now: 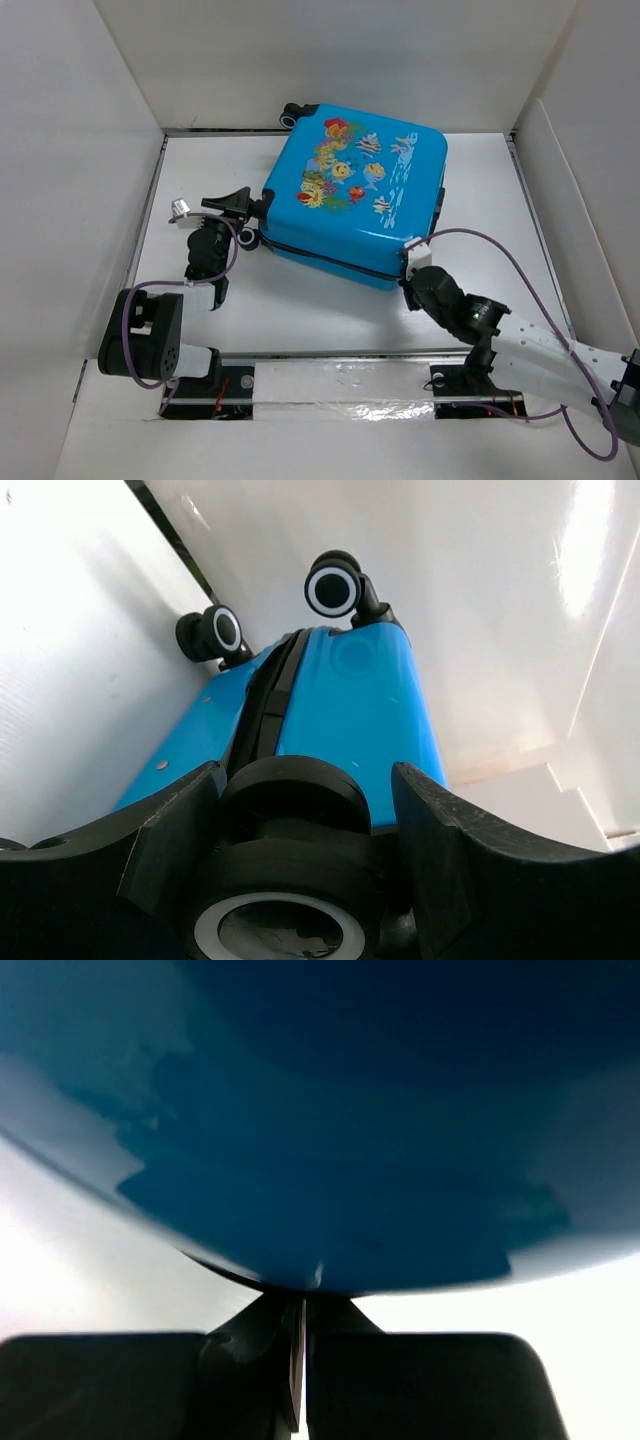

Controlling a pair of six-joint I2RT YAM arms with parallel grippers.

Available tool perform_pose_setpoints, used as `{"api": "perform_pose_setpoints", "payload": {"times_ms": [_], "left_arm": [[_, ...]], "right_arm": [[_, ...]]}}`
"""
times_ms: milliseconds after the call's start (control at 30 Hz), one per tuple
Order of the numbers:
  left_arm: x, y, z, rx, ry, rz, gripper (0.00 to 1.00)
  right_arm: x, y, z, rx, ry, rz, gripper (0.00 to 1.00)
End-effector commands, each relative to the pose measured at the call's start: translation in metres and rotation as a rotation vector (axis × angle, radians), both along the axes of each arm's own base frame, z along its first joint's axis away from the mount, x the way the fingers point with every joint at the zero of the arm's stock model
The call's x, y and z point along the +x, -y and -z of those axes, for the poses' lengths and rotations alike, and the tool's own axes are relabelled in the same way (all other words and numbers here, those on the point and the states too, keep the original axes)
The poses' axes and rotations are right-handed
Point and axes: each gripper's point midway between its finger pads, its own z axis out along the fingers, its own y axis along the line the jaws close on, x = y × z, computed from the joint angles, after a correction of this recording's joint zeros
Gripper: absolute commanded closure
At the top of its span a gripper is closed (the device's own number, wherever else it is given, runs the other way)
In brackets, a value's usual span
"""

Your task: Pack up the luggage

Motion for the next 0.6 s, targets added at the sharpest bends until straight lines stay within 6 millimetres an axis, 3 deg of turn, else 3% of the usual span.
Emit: {"api": "perform_pose_setpoints", "payload": {"times_ms": [0,167,200,267,300,367,400,433,533,567], "left_arm": [[-0.034,0.054,0.018,0.074,-0.006,0.275,1.00],[-0.041,0.050,0.017,0.100,-0.003,0.267,1.00],[-0.042,0.050,0.014,0.104,0.009,0.269,1.00],[-0.044,0.052,0.014,0.122,0.014,0.281,1.00],[-0.044,0.051,0.013,0.132,0.016,0.276,1.00],[-0.042,0.047,0.027,0.177,-0.046,0.259,1.00],[-0.036,0.032,0.023,0.205,-0.052,0.219,0.92],[-0.036,0.028,0.031,0.212,-0.092,0.215,0.77],[-0.036,0.006,0.013,0.198,-0.065,0.124,0.24],[-0.035,-0.001,0.005,0.194,-0.050,0.081,0.18]], "right_arm": [[-0.011,-0.090,-0.101,0.345,0.121,-0.303,1.00],[-0.022,-0.092,-0.143,0.434,0.203,-0.394,1.00],[-0.016,-0.090,-0.156,0.459,0.245,-0.391,1.00],[-0.009,-0.084,-0.161,0.449,0.265,-0.376,1.00],[0.004,-0.077,-0.161,0.425,0.268,-0.337,1.00],[0.010,-0.074,-0.153,0.412,0.247,-0.342,1.00],[0.013,-0.074,-0.147,0.406,0.235,-0.338,1.00],[0.016,-0.070,-0.140,0.404,0.230,-0.324,1.00],[0.020,-0.067,-0.134,0.423,0.243,-0.310,1.00],[0.018,-0.067,-0.126,0.420,0.230,-0.316,1.00]]}}
